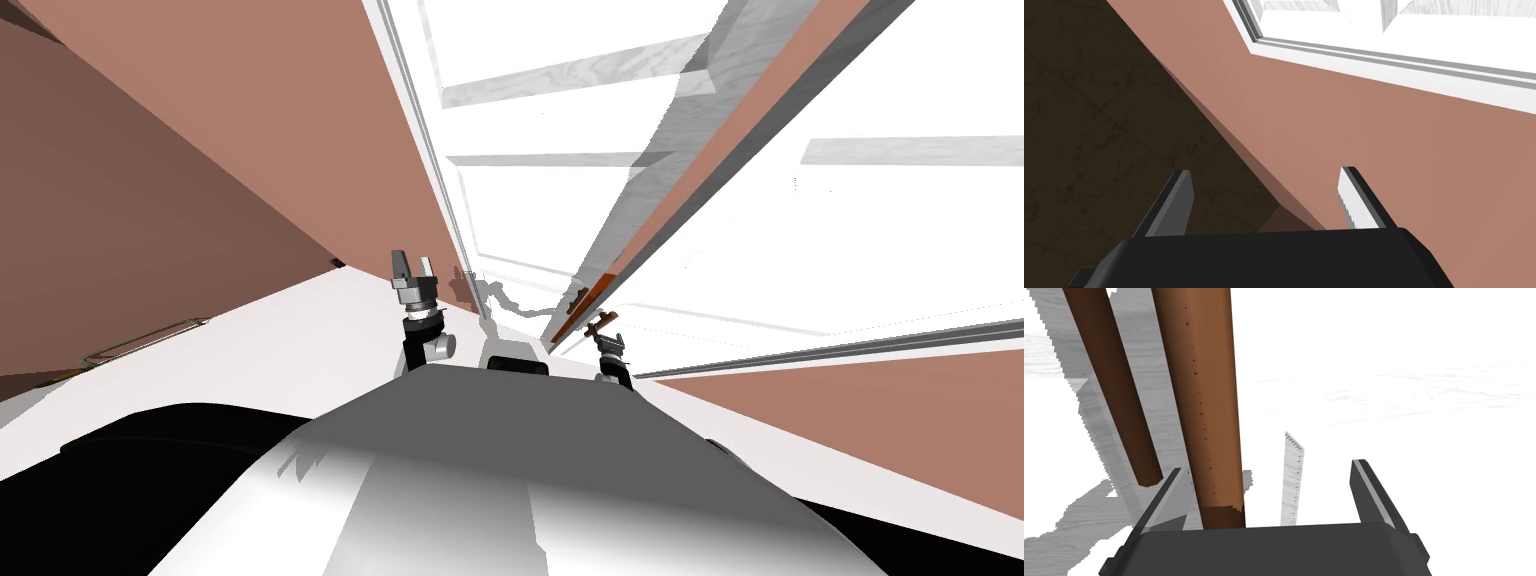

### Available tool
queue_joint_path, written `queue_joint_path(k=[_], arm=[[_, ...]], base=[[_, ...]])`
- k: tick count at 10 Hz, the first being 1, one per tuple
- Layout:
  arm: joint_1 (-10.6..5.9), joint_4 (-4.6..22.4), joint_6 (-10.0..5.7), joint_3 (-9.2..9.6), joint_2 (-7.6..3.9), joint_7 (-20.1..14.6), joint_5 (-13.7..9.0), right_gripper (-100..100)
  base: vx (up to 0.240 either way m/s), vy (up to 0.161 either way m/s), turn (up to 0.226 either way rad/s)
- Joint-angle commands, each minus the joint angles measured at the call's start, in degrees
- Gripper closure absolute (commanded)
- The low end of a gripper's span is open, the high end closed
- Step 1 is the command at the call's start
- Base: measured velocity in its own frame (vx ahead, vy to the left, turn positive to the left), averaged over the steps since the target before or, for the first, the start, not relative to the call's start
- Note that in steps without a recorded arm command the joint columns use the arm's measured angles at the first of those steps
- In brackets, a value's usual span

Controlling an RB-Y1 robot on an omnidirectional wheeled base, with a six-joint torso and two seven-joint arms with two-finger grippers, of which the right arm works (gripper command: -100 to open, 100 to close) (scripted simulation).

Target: Pull the door open

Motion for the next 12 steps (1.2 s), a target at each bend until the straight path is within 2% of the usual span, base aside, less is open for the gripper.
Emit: queue_joint_path(k=[1,2,6,7,8,9,10,12], arm=[[1.20,2.03,-0.01,-1.40,-1.41,0.11,-0.76,100],[1.20,0.77,-0.01,-1.40,-1.41,0.11,-0.76,100],[1.20,2.03,-0.01,-1.40,-1.41,0.11,-0.76,100],[1.20,0.69,-0.01,-1.40,-1.41,0.11,-0.76,100],[1.20,0.77,-0.01,-1.40,-1.41,0.11,-0.76,100],[1.20,2.03,-0.01,-1.40,-1.41,0.11,-0.76,100],[-0.56,1.58,-2.18,2.00,-0.11,-1.63,1.11,100],[-0.16,0.43,-3.47,4.36,-1.40,-3.58,2.32,100]], base=[[-0.044,-0.002,0.018],[-0.020,-0.016,-0.024],[-0.007,0.001,0.000],[-0.007,0.004,-0.036],[0.011,-0.001,-0.012],[0.020,-0.009,-0.002],[-0.093,-0.011,0.155],[-0.223,-0.060,0.174]])
